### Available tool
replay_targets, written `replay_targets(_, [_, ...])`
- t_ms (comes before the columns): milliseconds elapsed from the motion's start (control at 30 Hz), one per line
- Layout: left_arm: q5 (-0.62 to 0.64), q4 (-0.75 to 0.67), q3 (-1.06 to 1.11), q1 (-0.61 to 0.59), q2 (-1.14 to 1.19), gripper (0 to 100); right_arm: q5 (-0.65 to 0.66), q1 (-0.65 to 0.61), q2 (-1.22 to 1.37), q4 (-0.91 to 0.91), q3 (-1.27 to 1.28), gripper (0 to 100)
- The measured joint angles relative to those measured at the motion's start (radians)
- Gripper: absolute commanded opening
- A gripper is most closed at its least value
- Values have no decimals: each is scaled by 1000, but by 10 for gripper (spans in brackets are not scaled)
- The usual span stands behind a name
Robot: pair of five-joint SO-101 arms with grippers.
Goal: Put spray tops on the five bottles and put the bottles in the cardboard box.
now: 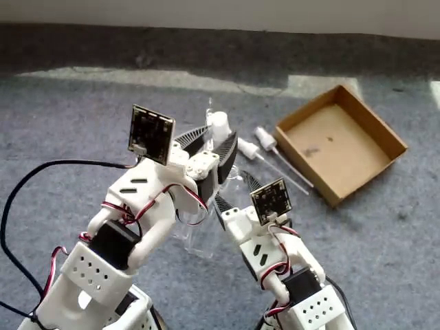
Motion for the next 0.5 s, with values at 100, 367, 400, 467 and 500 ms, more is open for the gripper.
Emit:
replay_targets(100, [5, 0, 91, 2, 0, 5, 0, 41, 2, 0, 0, 91])
replay_targets(367, [6, -104, 224, 8, -9, 5, 0, 63, 3, 0, 0, 91])
replay_targets(400, [6, -144, 247, 8, -14, 5, 0, 64, 3, 0, 0, 91])
replay_targets(467, [8, -216, 293, 8, 0, 5, 0, 64, 2, 0, 0, 91])
replay_targets(500, [8, -244, 313, 9, 2, 5, 2, 64, 2, 0, 0, 91])
